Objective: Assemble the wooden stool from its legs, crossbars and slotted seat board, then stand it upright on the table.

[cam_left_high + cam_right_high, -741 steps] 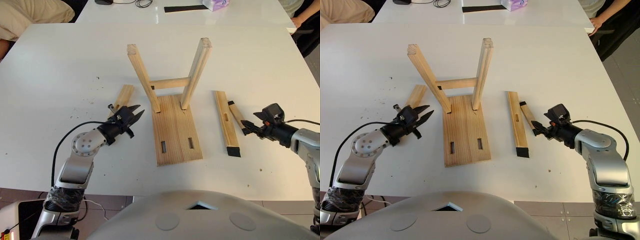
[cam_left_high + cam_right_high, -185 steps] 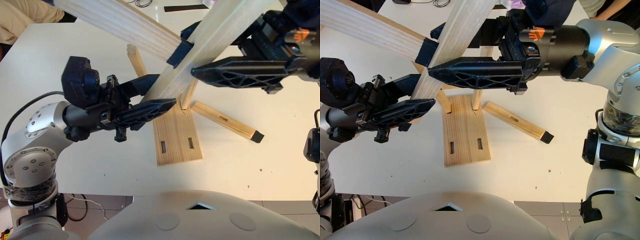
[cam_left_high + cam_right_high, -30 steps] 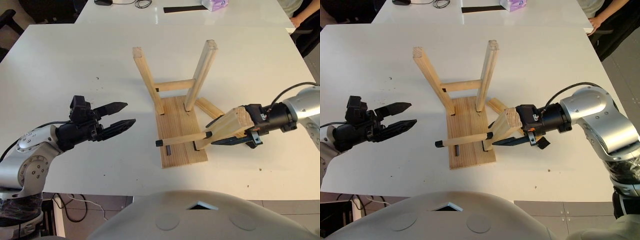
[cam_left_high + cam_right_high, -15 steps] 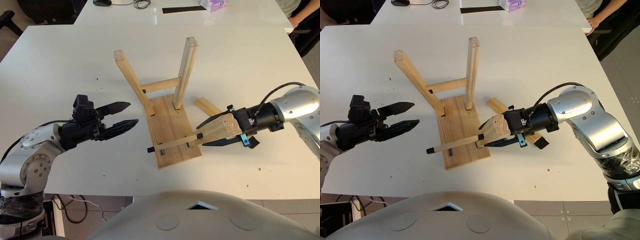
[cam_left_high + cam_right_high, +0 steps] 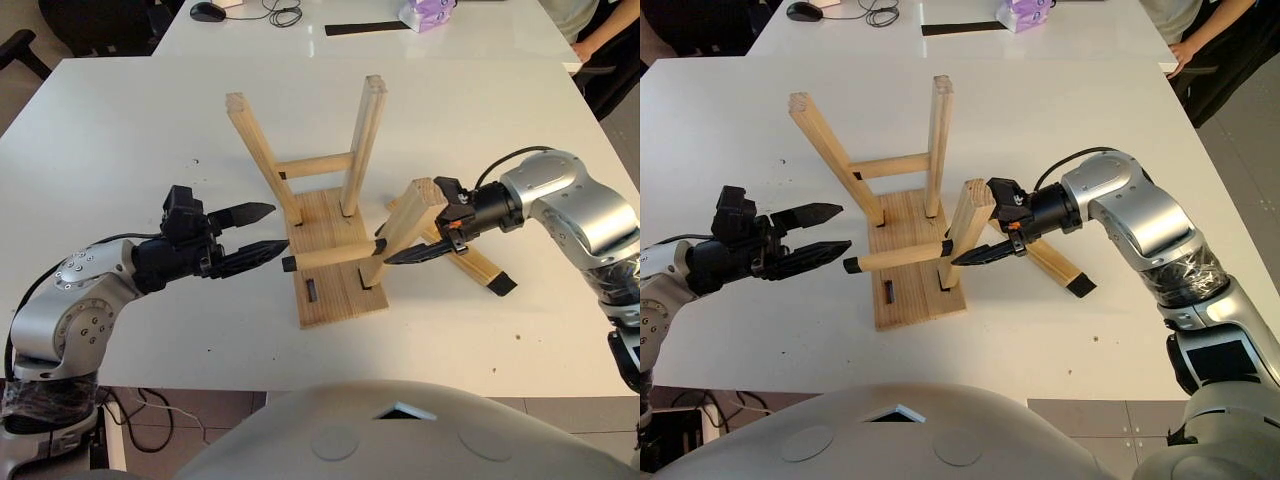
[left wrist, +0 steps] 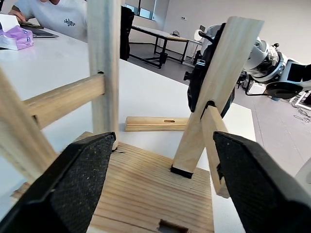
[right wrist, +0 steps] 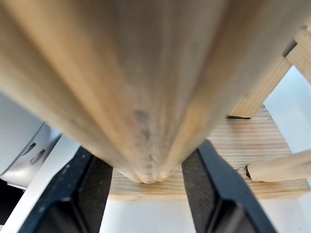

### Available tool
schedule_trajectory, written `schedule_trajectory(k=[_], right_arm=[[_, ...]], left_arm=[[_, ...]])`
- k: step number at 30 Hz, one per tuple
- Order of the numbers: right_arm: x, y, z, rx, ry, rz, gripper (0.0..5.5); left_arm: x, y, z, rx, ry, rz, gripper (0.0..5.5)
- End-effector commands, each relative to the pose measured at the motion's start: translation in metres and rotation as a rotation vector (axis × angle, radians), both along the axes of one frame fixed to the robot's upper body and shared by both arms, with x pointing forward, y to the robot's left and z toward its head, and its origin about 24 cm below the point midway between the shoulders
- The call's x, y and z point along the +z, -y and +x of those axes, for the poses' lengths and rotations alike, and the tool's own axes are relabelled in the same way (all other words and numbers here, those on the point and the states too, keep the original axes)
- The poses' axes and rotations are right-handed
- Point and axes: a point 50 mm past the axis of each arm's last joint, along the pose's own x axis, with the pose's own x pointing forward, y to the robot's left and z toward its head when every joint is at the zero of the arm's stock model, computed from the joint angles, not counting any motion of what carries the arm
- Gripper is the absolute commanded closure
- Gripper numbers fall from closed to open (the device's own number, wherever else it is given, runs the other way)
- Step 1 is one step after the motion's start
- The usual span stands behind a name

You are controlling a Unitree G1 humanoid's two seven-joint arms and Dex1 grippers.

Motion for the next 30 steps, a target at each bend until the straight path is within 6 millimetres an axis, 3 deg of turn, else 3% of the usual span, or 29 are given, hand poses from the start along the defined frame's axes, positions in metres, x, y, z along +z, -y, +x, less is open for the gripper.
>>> schedule_trajectory(k=[1, 5, 12, 18, 25, 30], right_arm=[[-0.081, 0.02, -0.038, -0.015, -0.108, -0.366, 3.49], [-0.074, 0.018, -0.052, 0.037, -0.036, -0.372, 3.49], [-0.073, 0.02, -0.059, 0.078, -0.016, -0.409, 3.49], [-0.082, 0.026, -0.046, 0.013, -0.056, -0.436, 3.49], [-0.071, 0.04, -0.031, -0.128, -0.027, -0.43, 3.49], [-0.067, 0.039, -0.027, -0.175, -0.008, -0.408, 3.49]], left_arm=[[0.006, -0.001, 0.006, -0.015, 0.007, 0.035, 1.77], [0.006, -0.007, 0.006, 0.003, 0.005, 0.044, 1.77], [0.006, -0.013, 0.007, 0.044, 0.016, 0.049, 1.77], [0.006, -0.011, 0.009, 0.054, 0.029, 0.044, 1.77], [0.007, -0.018, 0.008, 0.089, 0.04, 0.053, 1.77], [0.005, -0.019, 0.007, 0.109, 0.042, 0.052, 1.77]])
